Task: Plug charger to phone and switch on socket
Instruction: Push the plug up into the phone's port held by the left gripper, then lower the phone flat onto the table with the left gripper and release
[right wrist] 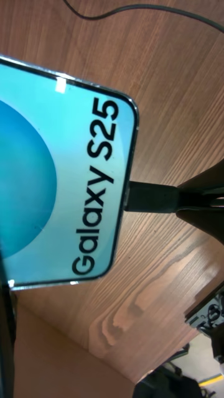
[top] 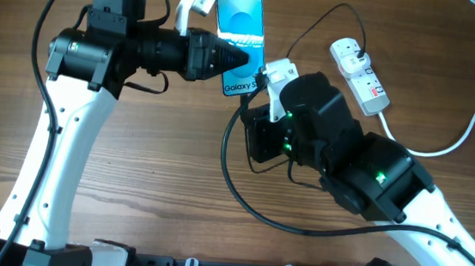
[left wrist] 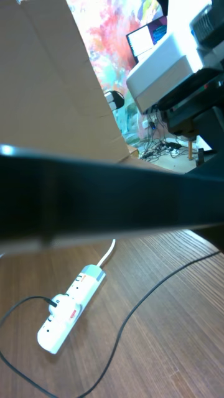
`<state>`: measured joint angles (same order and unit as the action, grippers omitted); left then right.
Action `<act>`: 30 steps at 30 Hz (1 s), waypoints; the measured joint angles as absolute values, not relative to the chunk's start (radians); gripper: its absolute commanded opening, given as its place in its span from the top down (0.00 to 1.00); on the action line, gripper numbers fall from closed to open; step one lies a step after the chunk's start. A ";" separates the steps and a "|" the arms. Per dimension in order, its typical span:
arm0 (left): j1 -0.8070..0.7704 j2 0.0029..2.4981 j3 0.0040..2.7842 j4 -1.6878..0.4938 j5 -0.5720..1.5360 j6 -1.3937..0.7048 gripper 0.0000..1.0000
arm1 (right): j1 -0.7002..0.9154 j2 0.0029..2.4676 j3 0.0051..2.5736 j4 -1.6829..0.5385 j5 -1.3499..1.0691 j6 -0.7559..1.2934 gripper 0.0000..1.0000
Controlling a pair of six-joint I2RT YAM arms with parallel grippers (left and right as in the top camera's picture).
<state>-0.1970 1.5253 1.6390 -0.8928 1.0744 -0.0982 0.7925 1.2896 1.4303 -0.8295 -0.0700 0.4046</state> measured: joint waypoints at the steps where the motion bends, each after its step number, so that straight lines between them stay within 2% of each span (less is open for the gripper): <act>1: -0.195 1.525 1.639 -0.893 1.079 -0.095 0.96 | 0.793 1.290 1.433 -0.830 -0.070 0.405 0.96; 14: -0.181 1.525 1.655 -0.900 1.090 -0.086 0.96 | 0.796 1.291 1.435 -0.793 -0.062 0.378 0.95; 15: -0.180 1.525 1.656 -0.900 1.090 -0.086 0.96 | 0.796 1.291 1.435 -0.791 -0.062 0.368 0.90; 18: -0.178 1.525 1.656 -0.910 1.090 -0.071 0.96 | 0.796 1.292 1.435 -0.785 -0.056 0.312 0.84; 19: -0.178 1.525 1.655 -0.931 1.088 -0.063 0.96 | 0.796 1.292 1.436 -0.760 -0.046 0.299 0.80; 23: -0.196 1.527 1.650 -0.947 1.087 -0.056 0.96 | 0.792 1.290 1.466 -0.720 -0.017 0.256 0.49; 25: -0.197 1.527 1.650 -0.947 1.073 -0.054 0.96 | 0.792 1.290 1.467 -0.746 -0.016 0.251 0.20; 26: -0.197 1.527 1.650 -0.947 1.059 -0.054 0.96 | 0.792 1.290 1.467 -0.763 -0.014 0.260 0.01; 30: -0.197 1.544 1.649 -0.999 0.940 -0.065 0.96 | 0.763 1.250 1.467 -0.830 0.084 0.383 0.00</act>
